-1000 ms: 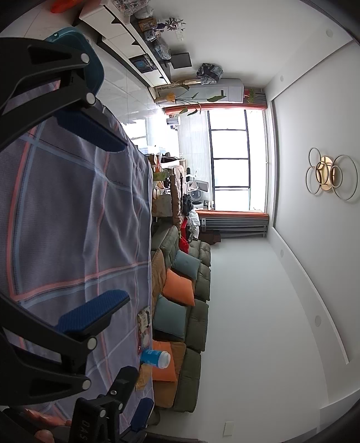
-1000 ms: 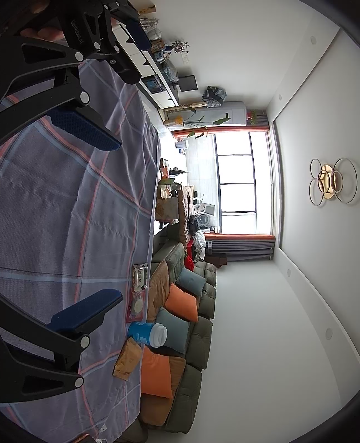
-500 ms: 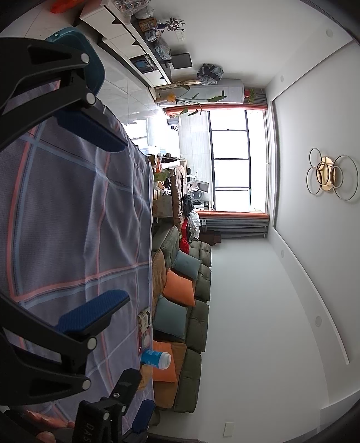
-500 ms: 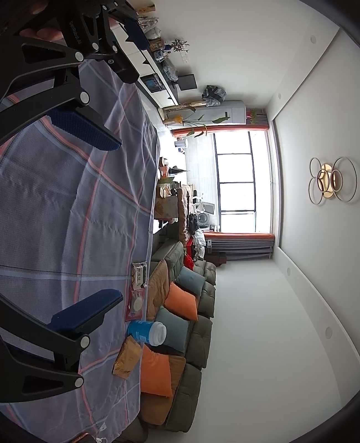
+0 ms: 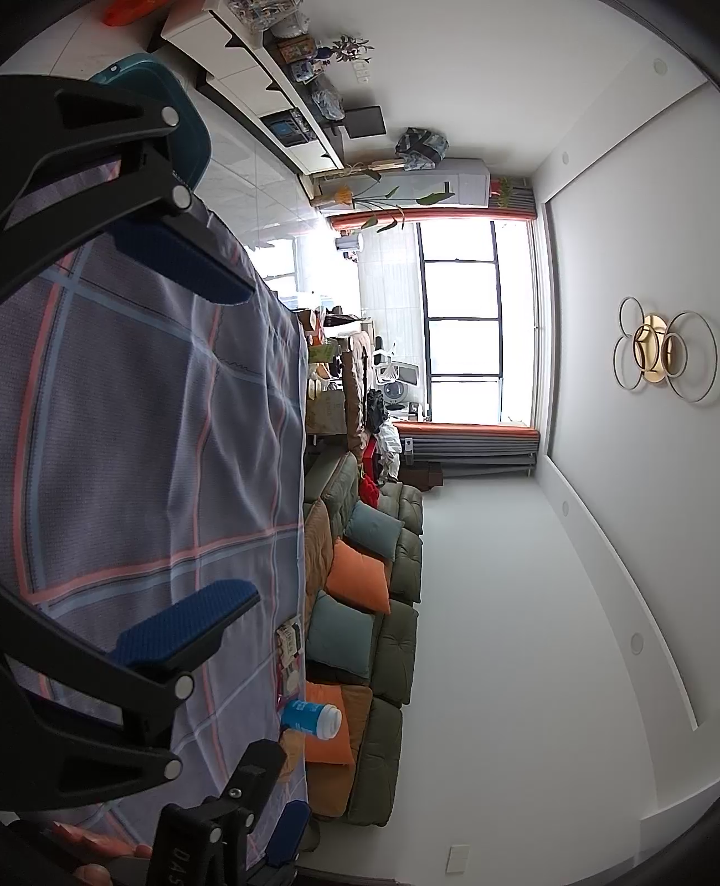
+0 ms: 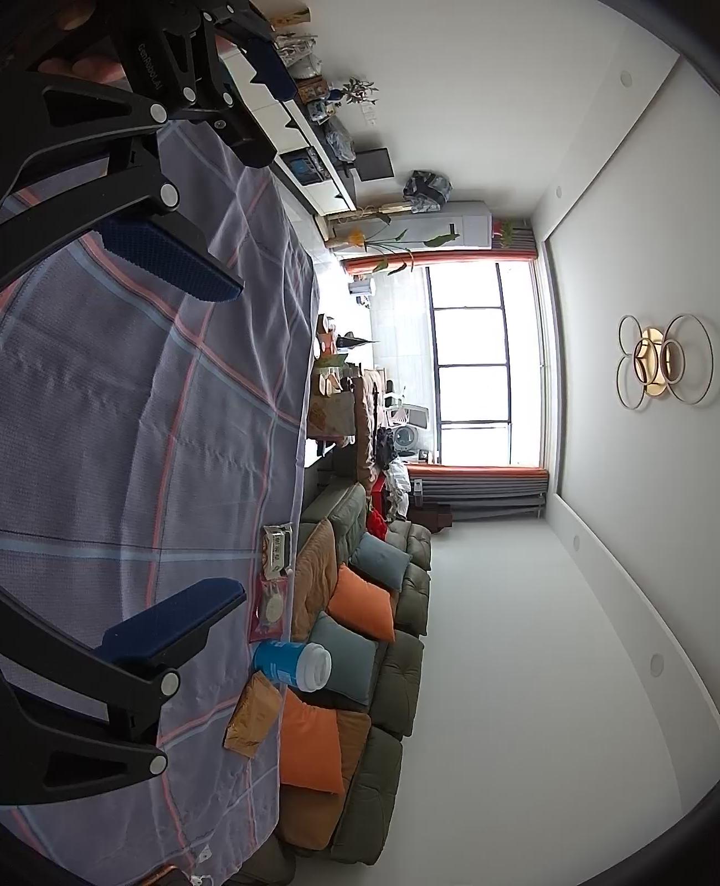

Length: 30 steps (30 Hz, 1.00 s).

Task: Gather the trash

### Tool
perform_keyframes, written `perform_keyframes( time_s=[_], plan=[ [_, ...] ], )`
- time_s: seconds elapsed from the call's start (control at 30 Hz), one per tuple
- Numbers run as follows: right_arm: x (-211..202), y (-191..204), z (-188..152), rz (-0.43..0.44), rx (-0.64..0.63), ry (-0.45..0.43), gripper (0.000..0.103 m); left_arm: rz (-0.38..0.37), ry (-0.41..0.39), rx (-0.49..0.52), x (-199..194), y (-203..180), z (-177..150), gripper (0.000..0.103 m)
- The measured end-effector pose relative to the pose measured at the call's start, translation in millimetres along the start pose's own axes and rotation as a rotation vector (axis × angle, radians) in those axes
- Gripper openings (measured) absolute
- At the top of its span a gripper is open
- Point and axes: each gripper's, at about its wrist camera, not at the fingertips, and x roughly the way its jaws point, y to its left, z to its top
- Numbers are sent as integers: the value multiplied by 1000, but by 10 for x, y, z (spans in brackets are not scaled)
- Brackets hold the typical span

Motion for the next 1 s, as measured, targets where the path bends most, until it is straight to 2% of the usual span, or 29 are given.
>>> perform_keyframes(
  time_s=[0.77, 1.0],
  plan=[
    [1, -19, 6, 0, 2, 7, 99, 3, 4, 2, 24, -1, -10, 100],
    [2, -34, 10, -2, 2, 11, 99, -23, 25, 5, 64, -18, -16, 100]
  ],
)
